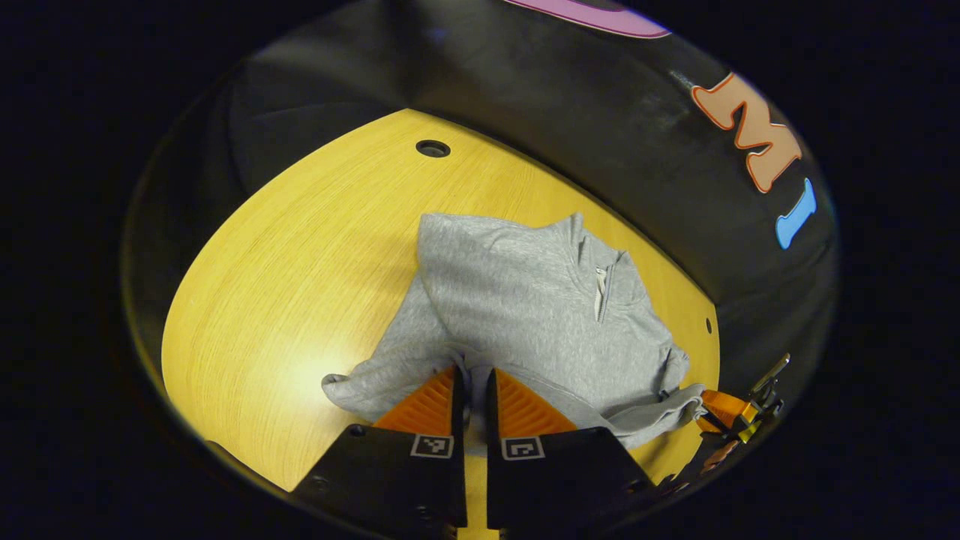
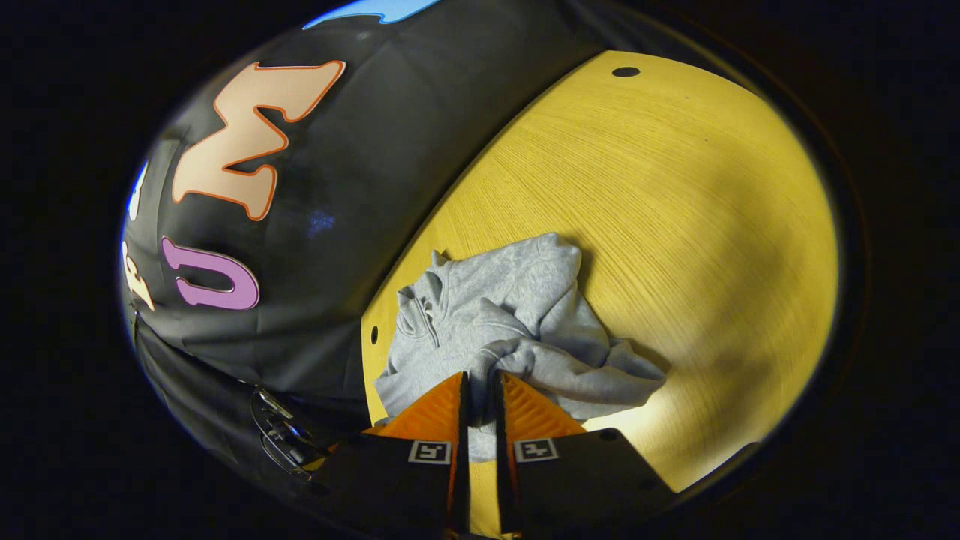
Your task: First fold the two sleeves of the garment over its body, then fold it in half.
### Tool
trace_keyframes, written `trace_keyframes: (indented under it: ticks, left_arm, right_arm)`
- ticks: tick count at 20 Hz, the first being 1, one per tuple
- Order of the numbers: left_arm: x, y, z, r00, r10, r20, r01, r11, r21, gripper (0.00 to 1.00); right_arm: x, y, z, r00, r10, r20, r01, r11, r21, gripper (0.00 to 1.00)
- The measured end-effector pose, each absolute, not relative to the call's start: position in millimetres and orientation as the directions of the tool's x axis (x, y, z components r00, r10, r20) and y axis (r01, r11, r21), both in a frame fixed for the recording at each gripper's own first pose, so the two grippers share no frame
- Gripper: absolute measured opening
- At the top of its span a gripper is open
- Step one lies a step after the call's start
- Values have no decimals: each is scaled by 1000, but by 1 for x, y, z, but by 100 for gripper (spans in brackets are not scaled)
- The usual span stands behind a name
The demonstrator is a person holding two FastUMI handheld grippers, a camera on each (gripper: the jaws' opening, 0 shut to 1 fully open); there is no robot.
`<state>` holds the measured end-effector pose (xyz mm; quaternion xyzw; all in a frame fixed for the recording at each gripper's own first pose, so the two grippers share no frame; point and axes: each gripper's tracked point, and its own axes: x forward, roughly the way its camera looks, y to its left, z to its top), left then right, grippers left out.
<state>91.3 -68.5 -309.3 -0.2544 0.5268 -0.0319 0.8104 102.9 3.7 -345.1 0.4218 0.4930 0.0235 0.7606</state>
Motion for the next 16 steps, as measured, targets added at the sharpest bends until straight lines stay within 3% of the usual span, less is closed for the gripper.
trace_keyframes:
  ticks: [1, 2, 3, 4, 7, 8, 10, 11, 12, 16]
  left_arm:
    - [97, -68, -310, 457, -320, -830, -217, 864, -454, 11]
    - [100, -66, -309, 470, -320, -823, -214, 863, -458, 21]
    - [104, -65, -306, 486, -318, -814, -210, 861, -463, 15]
    - [109, -63, -303, 506, -314, -803, -204, 861, -466, 19]
    - [129, -59, -289, 582, -304, -754, -181, 856, -484, 29]
    - [135, -59, -283, 610, -298, -734, -171, 855, -490, 41]
    - [144, -55, -268, 659, -276, -700, -141, 868, -475, 81]
    - [147, -51, -262, 680, -255, -688, -122, 886, -448, 84]
    - [151, -48, -258, 700, -228, -677, -102, 906, -410, 96]
    - [158, -28, -205, 804, -126, -581, -38, 965, -261, 95]
  right_arm:
    - [106, 6, -344, 525, 451, -722, 375, 639, 672, 19]
    - [110, 6, -339, 545, 451, -707, 364, 633, 684, 25]
    - [113, 6, -336, 560, 444, -699, 351, 637, 686, 31]
    - [116, 5, -333, 576, 438, -690, 336, 643, 688, 38]
    - [126, -8, -323, 627, 372, -684, 310, 687, 658, 87]
    - [129, -12, -321, 642, 351, -682, 301, 703, 645, 89]
    - [130, -18, -313, 666, 322, -673, 275, 732, 623, 94]
    - [130, -19, -308, 680, 310, -665, 257, 749, 611, 98]
    - [129, -22, -302, 693, 297, -657, 234, 769, 594, 98]
    - [131, -36, -266, 785, 199, -586, 128, 874, 468, 99]
